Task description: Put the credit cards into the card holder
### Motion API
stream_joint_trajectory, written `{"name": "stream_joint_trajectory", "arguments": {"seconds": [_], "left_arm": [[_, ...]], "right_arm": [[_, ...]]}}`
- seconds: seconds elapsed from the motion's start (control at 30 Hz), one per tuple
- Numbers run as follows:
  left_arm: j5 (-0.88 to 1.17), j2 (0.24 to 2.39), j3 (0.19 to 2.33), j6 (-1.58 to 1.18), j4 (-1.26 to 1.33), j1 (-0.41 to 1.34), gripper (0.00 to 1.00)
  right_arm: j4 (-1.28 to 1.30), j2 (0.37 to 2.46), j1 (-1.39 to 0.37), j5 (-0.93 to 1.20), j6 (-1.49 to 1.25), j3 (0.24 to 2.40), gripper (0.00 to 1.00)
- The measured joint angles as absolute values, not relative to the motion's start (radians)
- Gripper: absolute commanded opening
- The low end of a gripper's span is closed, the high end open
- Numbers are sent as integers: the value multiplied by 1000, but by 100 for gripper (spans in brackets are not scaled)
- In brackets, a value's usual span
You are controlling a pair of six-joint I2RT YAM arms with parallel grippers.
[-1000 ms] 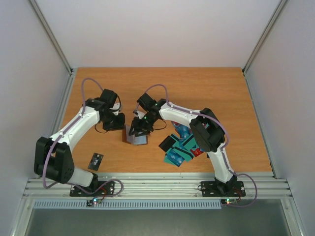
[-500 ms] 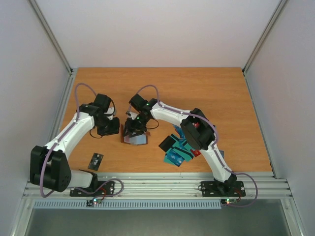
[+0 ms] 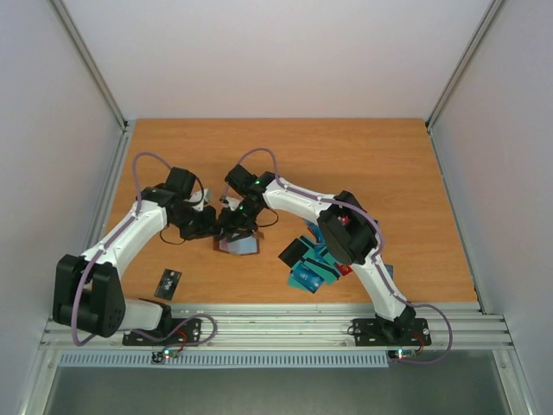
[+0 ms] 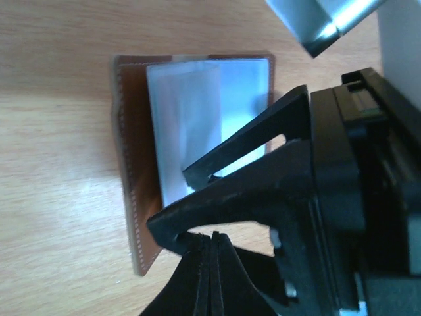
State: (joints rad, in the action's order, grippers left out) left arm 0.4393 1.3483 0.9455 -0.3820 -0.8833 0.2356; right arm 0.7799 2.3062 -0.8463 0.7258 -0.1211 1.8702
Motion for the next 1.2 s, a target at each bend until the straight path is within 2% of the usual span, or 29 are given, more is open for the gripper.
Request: {"name": "stream_joint_trajectory", "arguments": {"seconds": [0.63, 0.97, 1.2], "left_arm": [[581, 1522, 999, -415, -825, 241, 0], [501, 1497, 1000, -409, -839, 241, 0], [429, 1494, 1002, -395, -836, 233, 0]], "right_arm": [[773, 2242, -824, 605, -95, 1778, 43], [765, 2211, -819, 603, -80, 1736, 42], [802, 2101, -802, 600, -61, 1653, 42]]}}
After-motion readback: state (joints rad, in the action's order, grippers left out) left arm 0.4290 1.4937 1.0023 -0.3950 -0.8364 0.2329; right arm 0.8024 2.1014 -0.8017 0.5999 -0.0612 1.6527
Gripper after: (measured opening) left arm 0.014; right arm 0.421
